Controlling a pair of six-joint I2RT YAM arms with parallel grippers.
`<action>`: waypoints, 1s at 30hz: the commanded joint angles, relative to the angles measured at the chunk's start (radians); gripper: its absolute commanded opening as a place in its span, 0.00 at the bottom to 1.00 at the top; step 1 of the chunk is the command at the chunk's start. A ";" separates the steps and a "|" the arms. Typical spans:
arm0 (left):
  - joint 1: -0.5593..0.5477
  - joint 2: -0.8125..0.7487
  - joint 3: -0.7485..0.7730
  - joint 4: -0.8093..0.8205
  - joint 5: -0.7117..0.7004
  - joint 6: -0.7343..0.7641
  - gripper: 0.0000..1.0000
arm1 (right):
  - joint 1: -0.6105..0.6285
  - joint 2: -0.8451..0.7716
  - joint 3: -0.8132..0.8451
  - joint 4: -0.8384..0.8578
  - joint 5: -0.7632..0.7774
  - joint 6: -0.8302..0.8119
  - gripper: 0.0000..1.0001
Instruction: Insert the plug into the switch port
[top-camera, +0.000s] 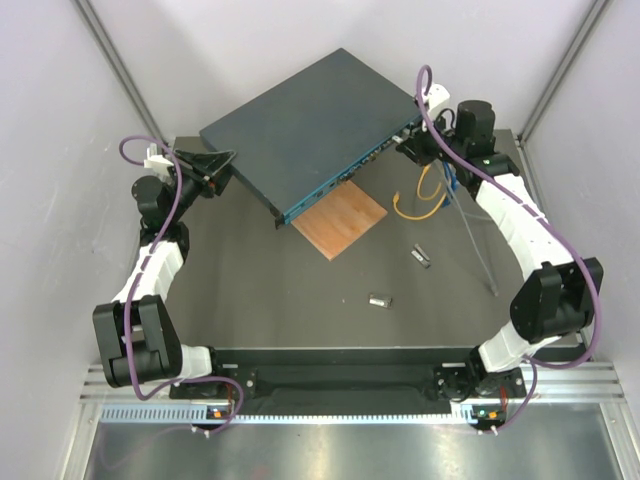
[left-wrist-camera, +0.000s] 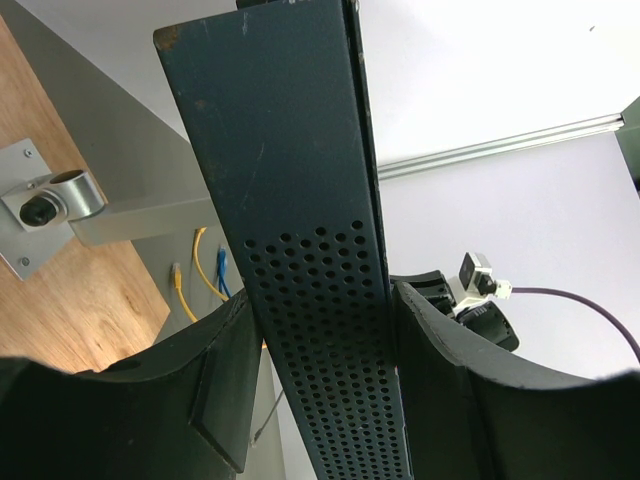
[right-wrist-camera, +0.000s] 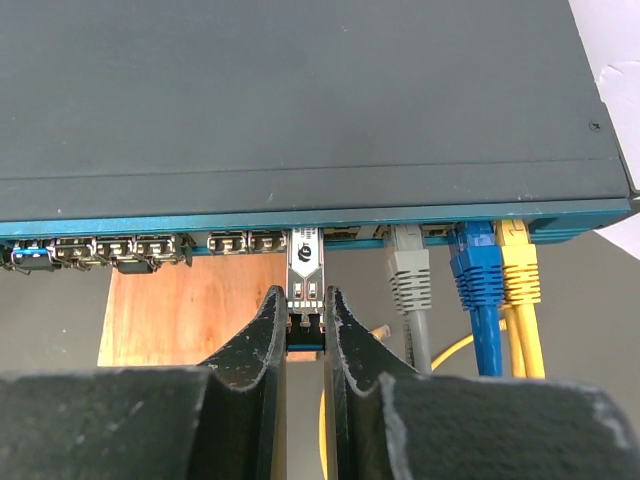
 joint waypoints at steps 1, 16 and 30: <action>-0.018 -0.003 0.032 0.076 0.014 0.061 0.00 | 0.006 -0.008 0.025 0.183 -0.072 0.021 0.00; -0.016 0.000 0.026 0.070 0.011 0.069 0.00 | 0.004 0.033 0.028 0.269 -0.096 0.058 0.13; -0.016 -0.005 0.038 0.056 0.017 0.078 0.00 | -0.063 -0.085 -0.024 0.038 -0.101 -0.065 0.66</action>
